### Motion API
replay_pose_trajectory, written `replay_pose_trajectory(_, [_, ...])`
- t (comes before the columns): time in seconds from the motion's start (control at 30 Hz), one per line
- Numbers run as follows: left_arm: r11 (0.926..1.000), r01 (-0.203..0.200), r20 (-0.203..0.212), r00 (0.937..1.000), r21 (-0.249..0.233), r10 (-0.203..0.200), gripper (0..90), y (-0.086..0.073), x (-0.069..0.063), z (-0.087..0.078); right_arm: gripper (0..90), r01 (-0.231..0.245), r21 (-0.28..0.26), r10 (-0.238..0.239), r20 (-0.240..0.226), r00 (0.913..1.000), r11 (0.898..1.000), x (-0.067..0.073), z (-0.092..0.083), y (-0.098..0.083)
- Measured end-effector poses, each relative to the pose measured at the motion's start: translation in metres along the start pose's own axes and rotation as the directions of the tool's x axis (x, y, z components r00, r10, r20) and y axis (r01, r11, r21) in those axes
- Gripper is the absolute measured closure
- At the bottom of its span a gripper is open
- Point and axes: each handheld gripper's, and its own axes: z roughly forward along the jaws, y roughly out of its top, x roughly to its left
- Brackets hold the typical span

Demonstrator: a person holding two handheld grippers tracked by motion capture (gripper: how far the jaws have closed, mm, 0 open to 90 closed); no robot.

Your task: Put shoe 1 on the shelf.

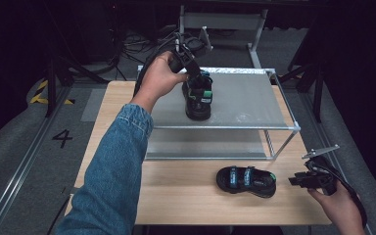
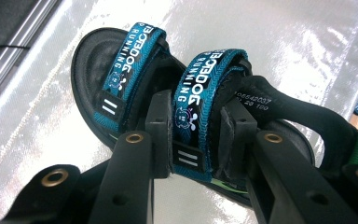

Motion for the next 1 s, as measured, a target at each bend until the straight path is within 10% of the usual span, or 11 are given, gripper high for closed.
replay_pose_trajectory(0.53, [0.9974,0.046,0.037,0.9983,-0.055,-0.044,54.3,-0.01,0.006,-0.005,61.8,0.022,0.004,-0.022,0.004,0.9997,1.0,0.004,0.001,0.002])
replay_pose_trajectory(1.0, [0.9937,0.037,-0.014,0.9992,-0.105,-0.038,48.3,-0.039,-0.037,-0.048,61.0,0.076,0.003,-0.076,0.009,0.997,0.997,0.016,0.0,0.02])
